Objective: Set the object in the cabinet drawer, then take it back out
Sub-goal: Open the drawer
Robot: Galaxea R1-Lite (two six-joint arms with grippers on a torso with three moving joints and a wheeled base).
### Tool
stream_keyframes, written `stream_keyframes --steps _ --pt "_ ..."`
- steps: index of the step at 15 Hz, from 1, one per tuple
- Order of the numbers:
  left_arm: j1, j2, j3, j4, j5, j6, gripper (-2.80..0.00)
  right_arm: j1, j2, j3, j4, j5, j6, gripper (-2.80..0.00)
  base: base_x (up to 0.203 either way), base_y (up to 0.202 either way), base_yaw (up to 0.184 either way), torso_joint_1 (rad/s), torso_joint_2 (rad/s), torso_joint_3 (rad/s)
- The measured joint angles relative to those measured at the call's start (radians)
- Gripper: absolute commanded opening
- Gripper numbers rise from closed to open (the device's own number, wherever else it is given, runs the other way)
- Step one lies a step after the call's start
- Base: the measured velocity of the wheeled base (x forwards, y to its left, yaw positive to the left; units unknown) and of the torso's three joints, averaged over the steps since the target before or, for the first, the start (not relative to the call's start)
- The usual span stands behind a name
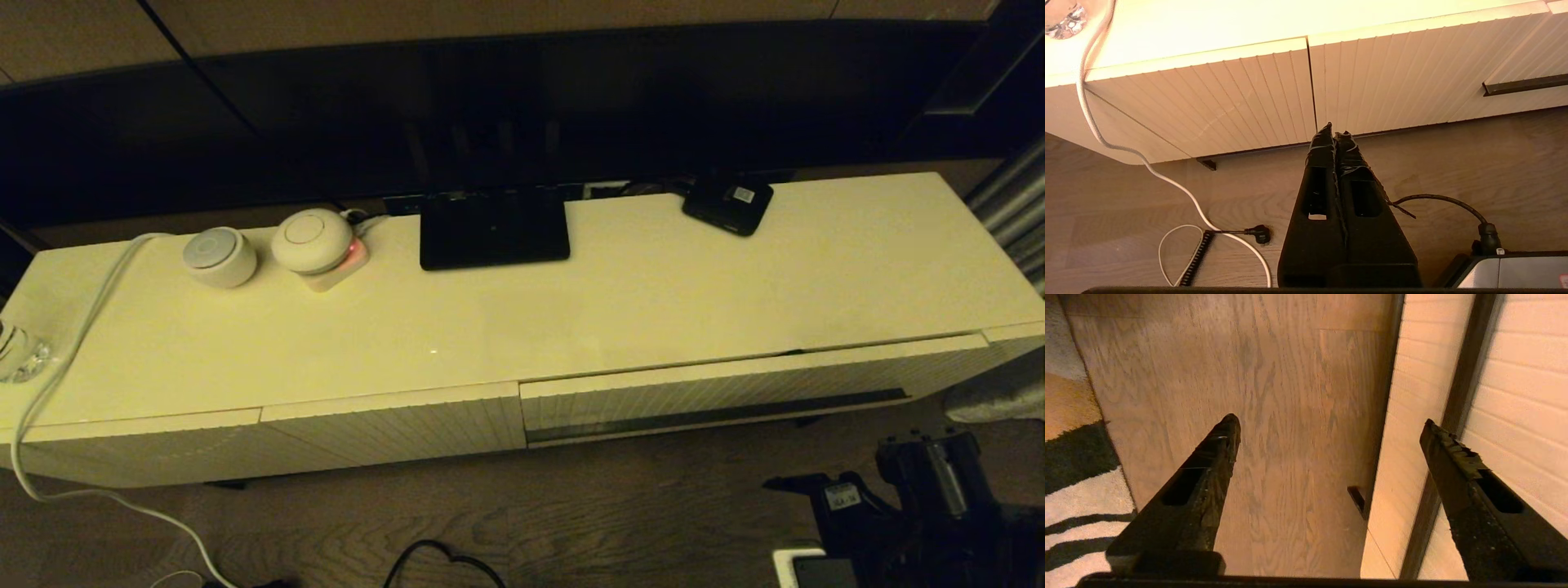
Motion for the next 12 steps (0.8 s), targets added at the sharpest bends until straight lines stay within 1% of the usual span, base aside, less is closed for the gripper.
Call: stream_keyframes --steps 6,12 --pt "0.000 0.000 0.000 0.000 0.000 0.000 -2.80 0.004 0.102 -0.030 -0.109 -0.004 0.000 0.00 0.000 0.000 0.000 0.000 0.00 0.000" --pt "0.000 0.000 0.000 0.000 0.000 0.000 -2.80 -0.016 0.176 -0.127 -0.113 -0.007 0.016 0.00 0.000 0.000 0.000 0.000 0.00 0.000"
